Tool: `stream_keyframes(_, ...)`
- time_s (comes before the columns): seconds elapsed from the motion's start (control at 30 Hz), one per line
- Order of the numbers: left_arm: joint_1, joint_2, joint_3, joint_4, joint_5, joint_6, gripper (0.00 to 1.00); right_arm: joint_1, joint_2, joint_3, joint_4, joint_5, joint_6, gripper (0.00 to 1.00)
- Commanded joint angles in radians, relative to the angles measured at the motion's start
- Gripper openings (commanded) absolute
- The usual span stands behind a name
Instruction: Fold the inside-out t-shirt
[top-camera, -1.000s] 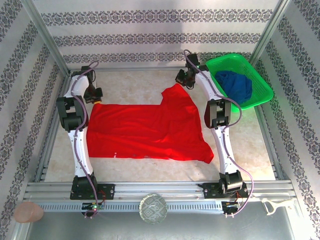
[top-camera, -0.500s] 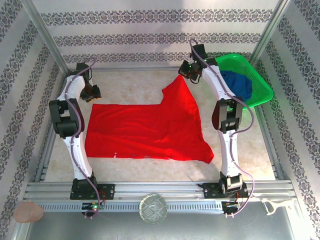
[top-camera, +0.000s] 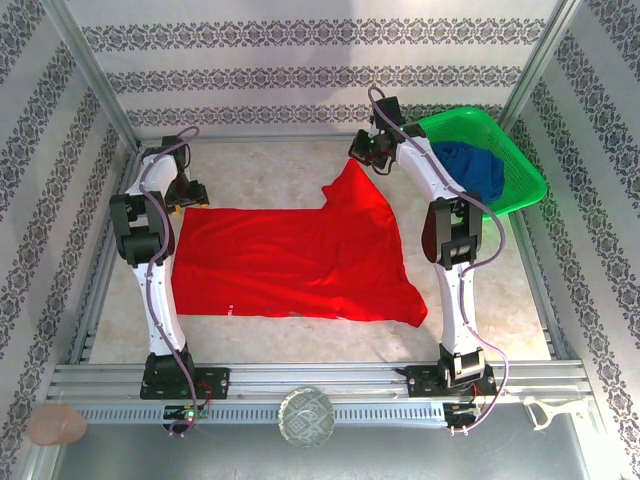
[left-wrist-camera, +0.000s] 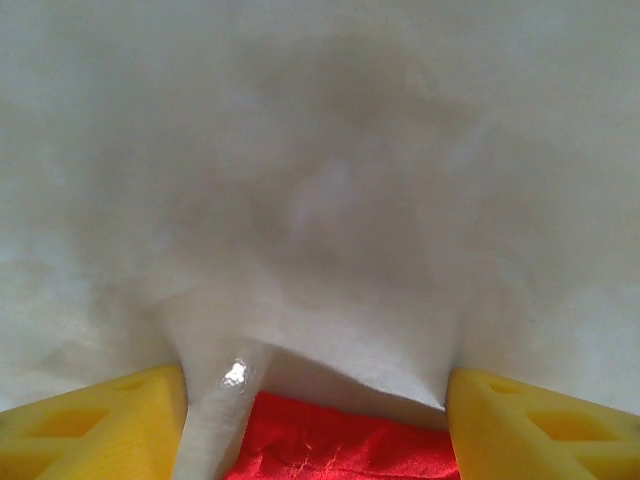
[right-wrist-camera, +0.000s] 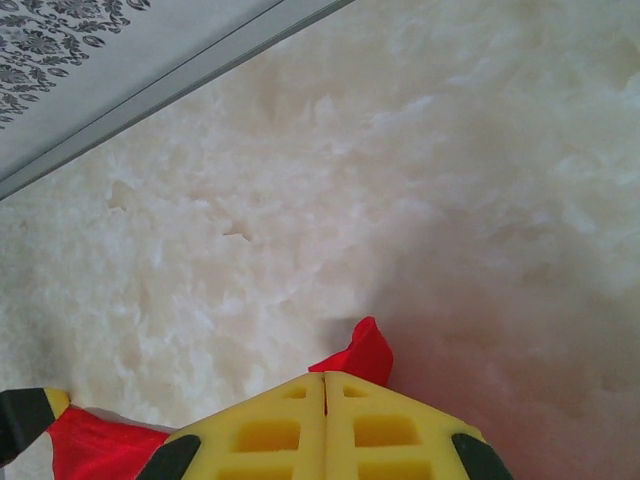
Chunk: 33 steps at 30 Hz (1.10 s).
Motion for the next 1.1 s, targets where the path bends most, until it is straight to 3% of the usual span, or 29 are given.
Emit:
stream_keyframes(0.0, 0.004, 0.031, 0.059, -0.046, -0.006, 0.029, 0.66, 0.007, -0.018, 0.019, 0.011, -0.011, 0.006, 0.0)
stream_keyframes(0.07, 0.004, 0.042, 0.068, -0.048, 0.0, 0.028, 0.62, 0.007, -0.014, 0.025, 0.009, -0.013, 0.007, 0.0)
stream_keyframes(0.2, 0.002, 0.048, 0.059, -0.044, 0.02, 0.024, 0.4, 0.006, -0.01, 0.038, 0.005, -0.015, 0.011, 0.0)
stream_keyframes(0.23, 0.001, 0.047, 0.052, -0.041, 0.025, 0.023, 0.38, 0.006, -0.009, 0.039, 0.004, -0.016, 0.011, 0.0)
stream_keyframes(0.3, 0.0, 0.039, 0.031, -0.033, 0.025, 0.023, 0.39, 0.004, -0.011, 0.041, 0.003, -0.019, 0.012, 0.0)
stream_keyframes(0.5, 0.001, 0.015, -0.026, -0.018, -0.008, 0.028, 0.65, 0.001, -0.01, 0.041, 0.005, -0.022, 0.009, 0.0)
stream_keyframes(0.63, 0.001, -0.005, -0.057, -0.019, -0.018, 0.031, 0.65, 0.0, -0.01, 0.04, 0.006, -0.026, 0.009, 0.0)
stream_keyframes(0.9, 0.001, -0.055, -0.166, 0.039, 0.012, 0.013, 0.31, -0.005, -0.01, 0.034, 0.005, -0.028, 0.008, 0.0)
stream_keyframes(1.0, 0.0, -0.055, -0.174, 0.045, 0.013, 0.008, 0.01, -0.006, -0.017, 0.033, 0.005, -0.03, 0.008, 0.0)
stream_keyframes(1.07, 0.001, -0.063, -0.176, 0.045, 0.017, 0.002, 0.0, -0.007, -0.027, 0.027, 0.005, -0.033, 0.006, 0.0)
